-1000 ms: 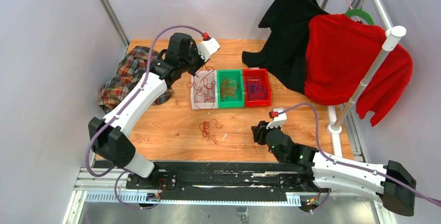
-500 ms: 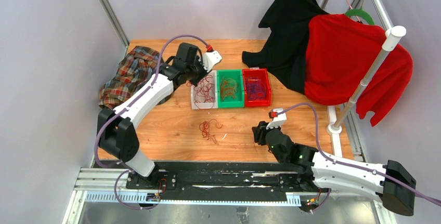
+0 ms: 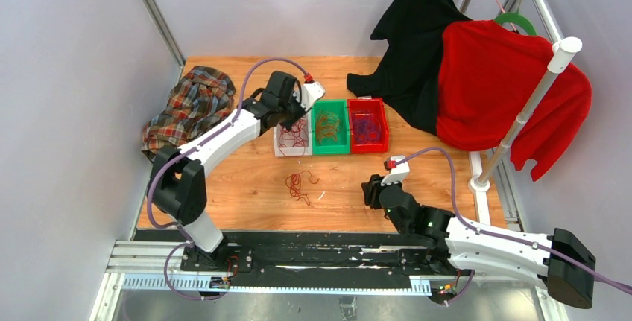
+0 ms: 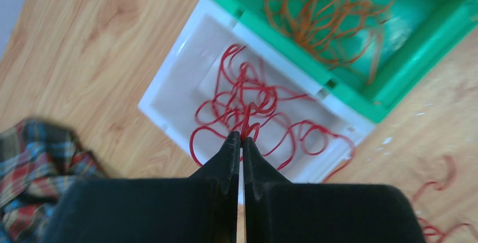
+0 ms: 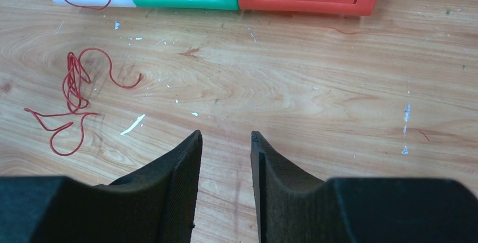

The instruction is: Untangle the cables

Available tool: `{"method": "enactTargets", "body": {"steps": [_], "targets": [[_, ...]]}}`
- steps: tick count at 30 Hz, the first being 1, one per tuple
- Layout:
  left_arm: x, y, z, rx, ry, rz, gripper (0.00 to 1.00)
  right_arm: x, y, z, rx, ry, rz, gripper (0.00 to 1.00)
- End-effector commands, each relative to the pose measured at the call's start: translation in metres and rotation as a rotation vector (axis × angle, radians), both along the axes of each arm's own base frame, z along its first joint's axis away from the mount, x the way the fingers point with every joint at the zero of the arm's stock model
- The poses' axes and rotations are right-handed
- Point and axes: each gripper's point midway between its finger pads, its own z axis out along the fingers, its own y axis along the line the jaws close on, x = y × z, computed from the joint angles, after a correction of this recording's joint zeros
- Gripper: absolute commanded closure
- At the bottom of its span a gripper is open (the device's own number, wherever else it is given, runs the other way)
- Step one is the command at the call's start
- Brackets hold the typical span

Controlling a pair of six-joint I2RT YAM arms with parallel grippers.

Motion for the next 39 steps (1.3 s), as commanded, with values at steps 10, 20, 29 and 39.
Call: {"method": "enactTargets", "body": {"steps": [10, 20, 29, 39], "targets": [[0.029, 0.032, -0.029, 0.202, -0.027, 0.100, 0.40, 0.008, -0.003, 0.011, -0.009, -0.021, -0.034, 0.62], [-0.060, 0.017, 0.035, 0.026, 0.111, -0.199, 0.02, 0.011, 0.001, 0.026, -0.014, -0.049, -0.011, 0.60], [-0.158, 0.004, -0.044, 0.030, 0.365, -0.409, 0.09, 0.010, 0.003, 0.025, -0.011, -0.041, 0.002, 0.59], [-0.131, -0.010, -0.107, 0.060, 0.408, -0.331, 0.33, 0.009, 0.006, 0.025, -0.010, -0.032, 0.016, 0.60]]}}
